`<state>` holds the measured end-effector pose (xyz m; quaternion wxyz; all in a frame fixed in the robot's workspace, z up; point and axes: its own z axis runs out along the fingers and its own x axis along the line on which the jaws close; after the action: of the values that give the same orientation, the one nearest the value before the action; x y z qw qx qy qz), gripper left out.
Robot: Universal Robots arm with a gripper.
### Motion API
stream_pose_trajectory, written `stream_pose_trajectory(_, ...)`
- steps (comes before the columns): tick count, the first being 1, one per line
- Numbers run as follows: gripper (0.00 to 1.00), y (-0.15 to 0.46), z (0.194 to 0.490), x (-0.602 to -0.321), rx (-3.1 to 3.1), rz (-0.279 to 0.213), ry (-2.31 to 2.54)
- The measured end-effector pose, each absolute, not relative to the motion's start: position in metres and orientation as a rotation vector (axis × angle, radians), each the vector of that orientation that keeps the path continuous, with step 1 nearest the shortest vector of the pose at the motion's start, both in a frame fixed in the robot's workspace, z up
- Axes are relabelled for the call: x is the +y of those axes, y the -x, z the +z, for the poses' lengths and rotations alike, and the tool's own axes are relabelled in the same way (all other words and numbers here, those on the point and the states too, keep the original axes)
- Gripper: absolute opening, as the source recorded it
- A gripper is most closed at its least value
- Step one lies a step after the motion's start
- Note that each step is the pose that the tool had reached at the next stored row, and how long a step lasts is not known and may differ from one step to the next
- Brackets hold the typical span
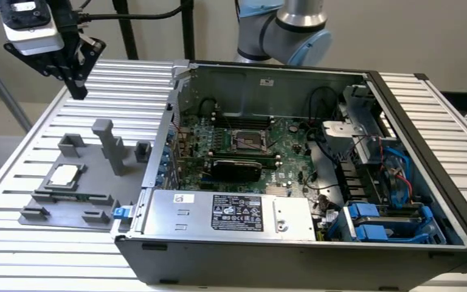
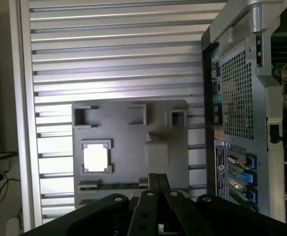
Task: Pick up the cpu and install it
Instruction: 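Reach for the cpu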
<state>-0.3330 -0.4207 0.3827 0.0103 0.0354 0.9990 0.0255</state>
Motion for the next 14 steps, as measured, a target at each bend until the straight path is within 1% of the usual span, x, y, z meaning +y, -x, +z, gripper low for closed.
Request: stream_pose_trajectory(14,0.11,0.397,0.36,-0.422,3.118,0.079,-0.11)
